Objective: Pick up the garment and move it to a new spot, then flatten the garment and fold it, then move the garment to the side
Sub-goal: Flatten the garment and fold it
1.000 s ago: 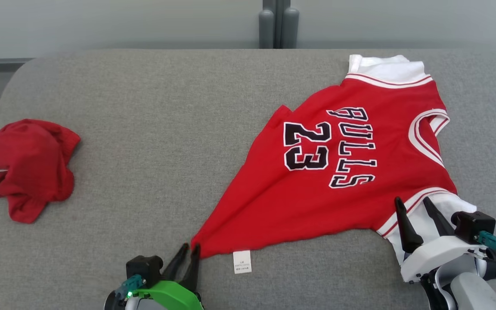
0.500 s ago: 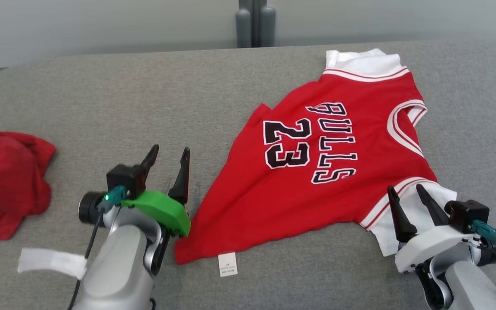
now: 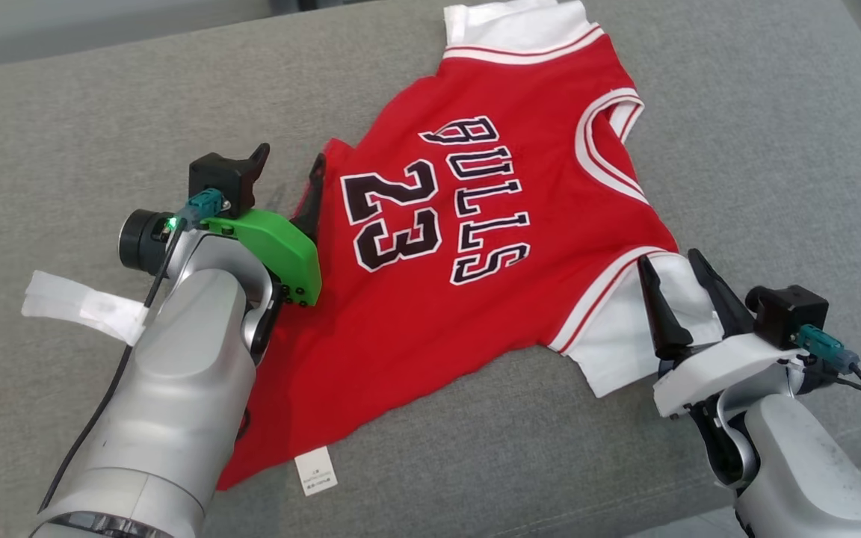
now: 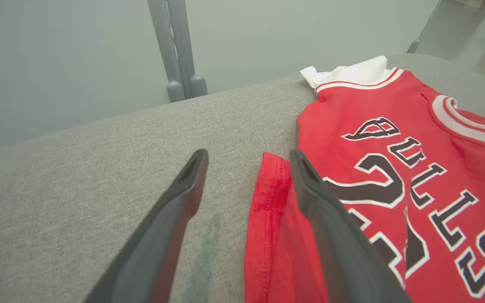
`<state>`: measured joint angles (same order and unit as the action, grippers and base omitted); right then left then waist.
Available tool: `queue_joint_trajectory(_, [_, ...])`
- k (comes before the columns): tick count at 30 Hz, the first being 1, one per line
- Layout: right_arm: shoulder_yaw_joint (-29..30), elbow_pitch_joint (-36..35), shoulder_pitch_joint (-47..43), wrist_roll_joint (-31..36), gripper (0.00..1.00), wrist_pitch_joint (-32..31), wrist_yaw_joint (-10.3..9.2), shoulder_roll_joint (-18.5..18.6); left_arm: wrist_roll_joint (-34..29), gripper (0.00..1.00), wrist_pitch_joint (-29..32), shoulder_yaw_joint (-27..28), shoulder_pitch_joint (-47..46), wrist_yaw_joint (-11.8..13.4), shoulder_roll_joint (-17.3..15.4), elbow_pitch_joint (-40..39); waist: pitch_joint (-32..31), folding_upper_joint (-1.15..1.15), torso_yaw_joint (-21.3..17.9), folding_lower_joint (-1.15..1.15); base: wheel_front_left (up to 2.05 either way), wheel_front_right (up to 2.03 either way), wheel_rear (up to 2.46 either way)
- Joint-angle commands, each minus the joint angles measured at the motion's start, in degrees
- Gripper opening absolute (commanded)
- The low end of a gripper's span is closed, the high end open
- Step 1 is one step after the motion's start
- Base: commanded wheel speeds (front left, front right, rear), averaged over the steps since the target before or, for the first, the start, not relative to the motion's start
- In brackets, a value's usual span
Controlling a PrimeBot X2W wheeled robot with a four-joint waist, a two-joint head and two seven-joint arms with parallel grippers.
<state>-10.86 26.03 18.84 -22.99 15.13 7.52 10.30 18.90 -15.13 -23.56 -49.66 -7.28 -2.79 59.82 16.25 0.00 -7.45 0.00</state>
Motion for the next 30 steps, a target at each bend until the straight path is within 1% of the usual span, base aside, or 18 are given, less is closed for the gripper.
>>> queue_joint_trajectory(1, [-0.4,-0.5,1.0,-0.1,1.0,0.0,-0.06,-0.4,1.4,1.0,0.0,-0.7,-1.7,-0.1,-0.3,1.4,4.7,0.0,-5.0,0.0,0.0,0.0,0.0])
queue_joint_trajectory(6, [-1.0,-1.3,2.0,-0.1,1.0,0.0,-0.06,-1.2,3.8,1.0,0.0,-1.6,-4.2,-0.1,-0.3,4.9,6.2,0.0,-6.9,0.0,0.0,0.0,0.0])
queue_joint_trajectory(10, [-0.4,-2.1,1.9,0.5,1.0,0.0,-0.06,-1.5,4.2,1.0,0.0,-0.8,-5.2,1.7,-0.3,6.7,6.7,0.0,-7.6,0.0,0.0,0.0,0.0])
queue_joint_trajectory(14, [0.5,-2.8,1.4,0.8,1.0,0.0,-0.06,-1.1,4.5,1.0,0.0,0.5,-5.5,3.1,-0.8,6.3,6.9,0.0,-7.6,0.0,0.0,0.0,0.0])
queue_joint_trajectory(19, [1.5,-2.9,1.0,0.7,1.0,0.0,-0.06,-0.7,4.5,1.0,0.0,1.6,-5.1,3.0,-0.9,5.5,6.7,0.0,-6.9,0.0,0.0,0.0,0.0])
queue_joint_trajectory(20, [1.7,-2.8,0.9,0.7,1.0,0.0,-0.06,-0.7,4.5,0.89,0.0,1.8,-4.9,2.9,-0.9,5.4,6.6,0.0,-6.8,0.0,0.0,0.0,0.0])
queue_joint_trajectory(21, [1.7,-2.8,0.9,0.7,1.0,0.0,-0.06,-0.7,4.5,0.89,0.0,1.8,-4.9,2.9,-0.9,5.4,6.6,0.0,-6.8,0.0,0.0,0.0,0.0])
queue_joint_trajectory(23, [2.0,-2.8,0.8,0.8,1.0,0.0,-0.07,-0.7,4.7,0.5,0.0,2.3,-4.5,2.9,-0.8,5.3,6.5,0.0,-6.5,0.0,0.0,0.0,0.0])
queue_joint_trajectory(24, [2.2,-2.7,0.8,0.9,1.0,0.0,-0.06,-0.7,4.7,0.48,0.0,2.4,-4.3,2.8,-0.8,5.2,6.4,0.0,-6.4,0.0,0.0,0.0,0.0])
queue_joint_trajectory(25, [2.3,-2.7,0.8,0.9,1.0,0.0,-0.07,-0.7,4.7,0.49,0.0,2.5,-4.1,2.7,-0.8,5.5,6.4,0.0,-6.2,0.0,0.0,0.0,0.0])
queue_joint_trajectory(26, [2.3,-2.6,0.7,1.0,1.0,0.0,-0.06,-0.7,4.8,0.53,0.0,2.5,-3.9,2.6,-0.8,6.0,6.3,0.0,-6.1,0.0,0.0,0.0,0.0])
queue_joint_trajectory(27, [2.3,-2.6,0.6,1.0,1.0,0.0,-0.06,-0.8,4.5,0.62,0.0,2.3,-3.9,2.6,-0.7,6.3,6.2,0.0,-6.0,0.0,0.0,0.0,0.0])
queue_joint_trajectory(28, [2.2,-2.5,0.7,1.0,1.0,0.0,-0.06,-0.8,4.3,0.67,0.0,2.2,-4.0,2.4,-0.7,6.5,6.2,0.0,-6.0,0.0,0.0,0.0,0.0])
queue_joint_trajectory(30, [2.0,-2.4,0.8,1.0,1.0,0.0,-0.06,-0.9,4.2,0.7,0.0,2.0,-4.1,2.1,-0.6,7.2,6.1,0.0,-5.9,0.0,0.0,0.0,0.0])
